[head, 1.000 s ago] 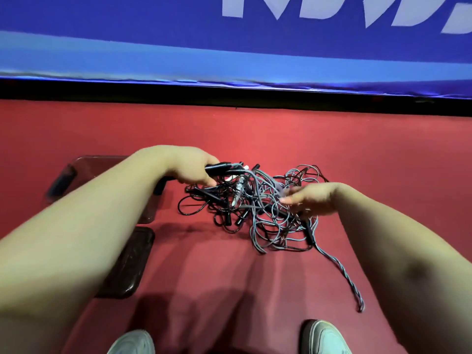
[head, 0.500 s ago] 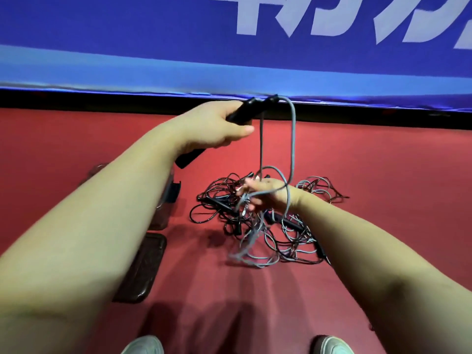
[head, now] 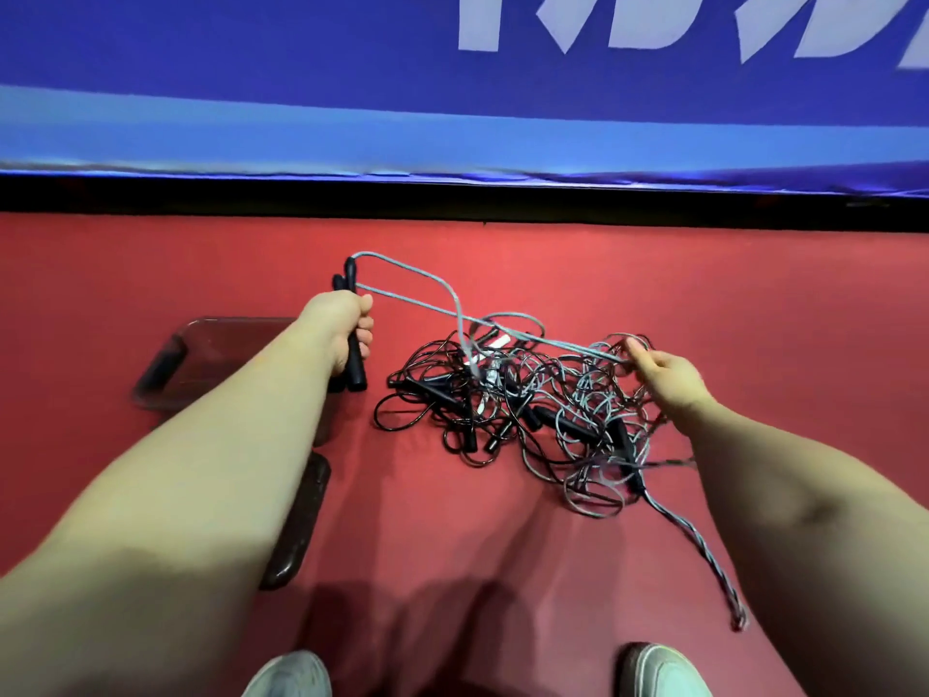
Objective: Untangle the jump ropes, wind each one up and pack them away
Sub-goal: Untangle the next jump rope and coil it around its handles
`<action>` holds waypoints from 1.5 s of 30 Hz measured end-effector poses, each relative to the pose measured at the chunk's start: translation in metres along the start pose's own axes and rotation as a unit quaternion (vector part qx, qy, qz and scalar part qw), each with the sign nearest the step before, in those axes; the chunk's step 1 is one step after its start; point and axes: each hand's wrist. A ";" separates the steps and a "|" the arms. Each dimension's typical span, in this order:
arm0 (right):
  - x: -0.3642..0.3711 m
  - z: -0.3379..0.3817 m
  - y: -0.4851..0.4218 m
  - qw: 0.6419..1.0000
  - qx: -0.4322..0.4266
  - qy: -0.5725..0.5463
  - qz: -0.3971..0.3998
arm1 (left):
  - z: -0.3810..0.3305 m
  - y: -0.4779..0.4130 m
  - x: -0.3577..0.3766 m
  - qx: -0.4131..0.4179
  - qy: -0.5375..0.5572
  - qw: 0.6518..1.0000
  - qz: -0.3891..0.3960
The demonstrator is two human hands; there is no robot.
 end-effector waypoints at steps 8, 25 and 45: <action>0.004 -0.025 -0.010 0.953 0.050 0.249 0.167 | 0.002 0.026 0.028 0.120 -0.380 0.917 0.023; 0.023 0.140 -0.008 0.897 -0.154 -0.268 0.317 | 0.004 0.043 0.036 0.212 -0.429 0.865 0.150; -0.007 -0.016 -0.022 0.915 0.054 0.393 0.075 | -0.021 0.049 0.012 0.134 -0.077 0.884 0.441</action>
Point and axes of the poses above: each hand's wrist, its own y-axis away from the middle knuckle, its own x-axis out of the palm, z = x × y, and after that the axes turned 12 degrees about -x, right-handed
